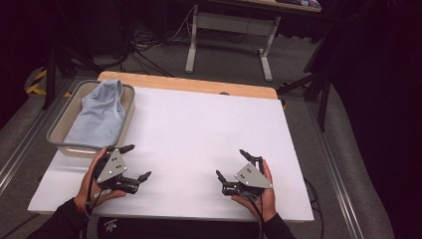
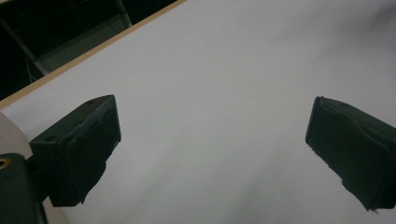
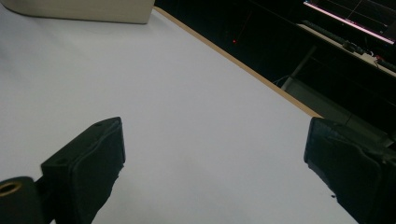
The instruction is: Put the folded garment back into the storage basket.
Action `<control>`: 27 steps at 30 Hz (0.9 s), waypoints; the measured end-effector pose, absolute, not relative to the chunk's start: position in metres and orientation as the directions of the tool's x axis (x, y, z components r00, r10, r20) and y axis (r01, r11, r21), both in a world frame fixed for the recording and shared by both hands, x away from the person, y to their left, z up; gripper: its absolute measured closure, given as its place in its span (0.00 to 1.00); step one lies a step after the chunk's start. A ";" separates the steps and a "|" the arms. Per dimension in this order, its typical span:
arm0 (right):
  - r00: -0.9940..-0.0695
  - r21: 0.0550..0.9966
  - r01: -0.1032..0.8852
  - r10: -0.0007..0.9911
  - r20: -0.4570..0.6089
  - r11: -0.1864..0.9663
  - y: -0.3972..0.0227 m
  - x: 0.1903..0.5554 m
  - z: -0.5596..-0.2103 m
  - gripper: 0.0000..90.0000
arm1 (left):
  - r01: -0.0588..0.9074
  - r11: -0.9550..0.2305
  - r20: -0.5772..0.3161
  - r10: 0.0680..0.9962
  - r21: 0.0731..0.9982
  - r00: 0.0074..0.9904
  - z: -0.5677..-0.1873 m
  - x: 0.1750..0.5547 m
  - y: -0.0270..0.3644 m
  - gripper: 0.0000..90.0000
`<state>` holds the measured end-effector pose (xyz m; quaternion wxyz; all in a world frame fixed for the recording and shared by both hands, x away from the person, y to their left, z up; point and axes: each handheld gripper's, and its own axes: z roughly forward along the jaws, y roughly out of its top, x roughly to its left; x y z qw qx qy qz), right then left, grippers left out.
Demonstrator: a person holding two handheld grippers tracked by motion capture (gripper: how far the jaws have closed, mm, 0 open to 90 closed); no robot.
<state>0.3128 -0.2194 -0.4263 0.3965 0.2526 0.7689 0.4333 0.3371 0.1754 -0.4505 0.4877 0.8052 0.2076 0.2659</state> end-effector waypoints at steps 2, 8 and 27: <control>-0.560 0.867 0.044 0.731 -0.390 0.497 -0.219 0.313 -0.427 0.07 | 0.077 -0.439 0.225 0.594 0.895 0.773 -0.451 0.337 0.175 0.04; -0.562 0.866 0.039 0.728 -0.393 0.498 -0.218 0.311 -0.427 0.07 | 0.078 -0.440 0.222 0.589 0.895 0.777 -0.451 0.337 0.174 0.04; -0.567 0.868 0.037 0.725 -0.390 0.496 -0.217 0.311 -0.427 0.07 | 0.082 -0.437 0.209 0.577 0.896 0.789 -0.452 0.337 0.171 0.04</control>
